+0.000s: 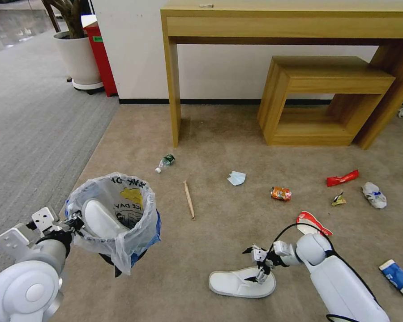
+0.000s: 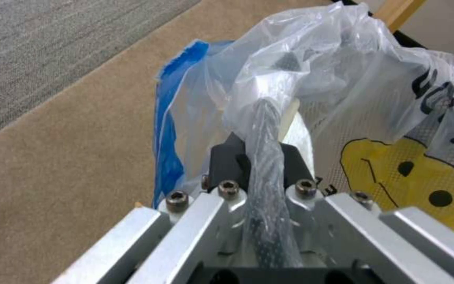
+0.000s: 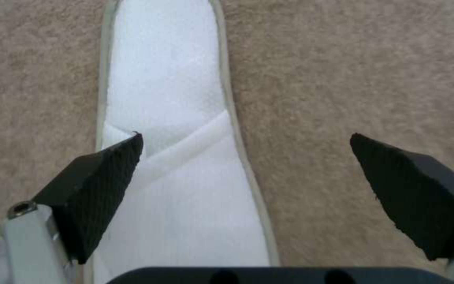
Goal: Pick up the trash bin and place the garbage on the floor into it.
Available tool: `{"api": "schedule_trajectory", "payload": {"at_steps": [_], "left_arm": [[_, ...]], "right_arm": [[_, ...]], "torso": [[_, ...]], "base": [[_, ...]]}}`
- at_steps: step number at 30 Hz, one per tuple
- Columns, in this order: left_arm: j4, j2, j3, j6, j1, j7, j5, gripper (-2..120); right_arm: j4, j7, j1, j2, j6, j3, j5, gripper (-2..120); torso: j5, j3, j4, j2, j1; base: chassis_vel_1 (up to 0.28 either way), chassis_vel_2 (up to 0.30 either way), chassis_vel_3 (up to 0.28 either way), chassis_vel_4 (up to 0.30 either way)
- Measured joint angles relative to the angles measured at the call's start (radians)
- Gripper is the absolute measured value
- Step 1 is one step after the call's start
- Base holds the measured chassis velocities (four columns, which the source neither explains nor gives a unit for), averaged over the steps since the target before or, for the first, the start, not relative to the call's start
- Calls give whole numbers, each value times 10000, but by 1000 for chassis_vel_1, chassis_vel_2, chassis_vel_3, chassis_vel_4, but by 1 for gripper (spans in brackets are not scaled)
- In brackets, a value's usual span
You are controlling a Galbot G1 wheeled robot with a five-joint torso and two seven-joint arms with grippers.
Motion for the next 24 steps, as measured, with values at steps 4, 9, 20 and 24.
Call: {"api": "schedule_trajectory", "payload": {"at_steps": [4, 9, 20, 24], "left_arm": [[28, 25, 10, -2, -3, 5, 1, 2], [57, 51, 12, -6, -3, 15, 2, 2], [123, 52, 42, -23, -12, 48, 2, 2], [164, 35, 88, -34, -41, 52, 3, 2]], "right_arm": [[-9, 18, -81, 74, 59, -88, -16, 100], [186, -90, -177, 41, 82, -158, -21, 100], [264, -527, -561, 21, 433, -44, -368, 100], [235, -529, -694, 48, 531, 44, -605, 100]], "torso": [[0, 0, 0, 0, 0], [-1, 0, 1, 0, 0], [1, -1, 0, 0, 0], [2, -1, 0, 0, 0]], "base": [[0, 0, 0, 0], [0, 0, 0, 0], [0, 0, 0, 0], [0, 0, 0, 0]]}}
